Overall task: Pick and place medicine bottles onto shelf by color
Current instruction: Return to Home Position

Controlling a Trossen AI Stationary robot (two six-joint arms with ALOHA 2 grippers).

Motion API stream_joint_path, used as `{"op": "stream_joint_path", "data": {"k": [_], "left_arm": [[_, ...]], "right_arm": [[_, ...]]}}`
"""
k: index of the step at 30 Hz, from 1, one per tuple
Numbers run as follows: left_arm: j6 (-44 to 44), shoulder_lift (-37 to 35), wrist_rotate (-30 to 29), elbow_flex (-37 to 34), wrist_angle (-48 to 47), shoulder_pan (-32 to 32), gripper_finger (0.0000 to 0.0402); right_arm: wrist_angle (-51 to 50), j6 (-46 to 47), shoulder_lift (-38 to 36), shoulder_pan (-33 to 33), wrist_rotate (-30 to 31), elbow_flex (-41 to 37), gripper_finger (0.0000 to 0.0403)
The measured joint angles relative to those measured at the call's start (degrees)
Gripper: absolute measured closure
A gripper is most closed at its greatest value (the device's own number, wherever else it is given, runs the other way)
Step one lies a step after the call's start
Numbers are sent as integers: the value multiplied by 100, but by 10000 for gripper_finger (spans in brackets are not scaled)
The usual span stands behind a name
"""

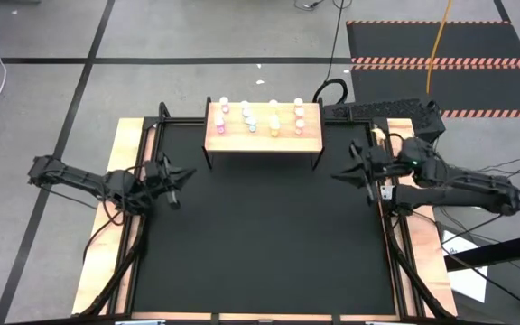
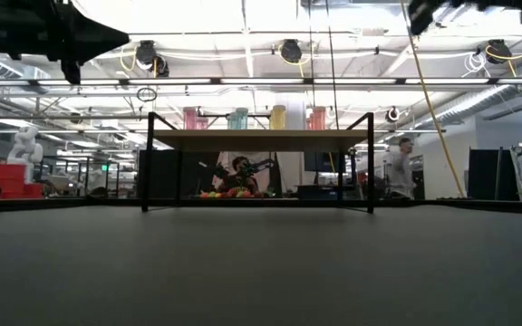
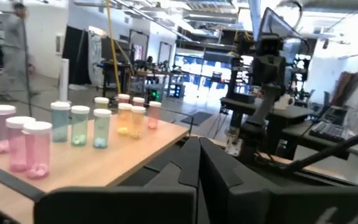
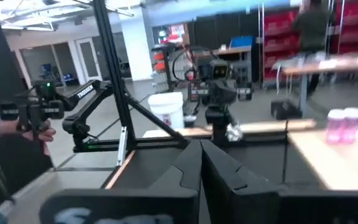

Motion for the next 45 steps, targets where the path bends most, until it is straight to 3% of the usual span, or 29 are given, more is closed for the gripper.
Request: {"op": "stream_joint_path", "data": {"k": [4,8,13,18,23,30,36,45], "left_arm": [[184,-112,-243,-1,-22,0,392],[622,-337,-265,-1,-197,-2,399],[720,-832,-266,-1,-978,-2,389],[972,-1562,-260,-1,-2254,-2,386],[681,-2171,66,19,-3001,-61,398],[127,-2168,245,110,-4224,-230,390],[-104,-2170,226,-158,-4180,-251,395],[149,-2166,251,-264,-4014,-232,392]], "right_arm": [[-151,-758,-875,-5,-101,-360,400],[-1001,-1442,-1701,-5,-319,-602,402],[-1443,-1391,-2583,-6,-281,-999,402],[-728,-749,-3215,-7,-118,-1856,402],[258,-524,-3205,-7,-159,-2713,403],[191,-384,-3232,-20,-151,-2944,403],[1299,-92,-3205,-20,-1,-3469,403],[1035,-90,-3180,-23,2,-3484,403]]}}
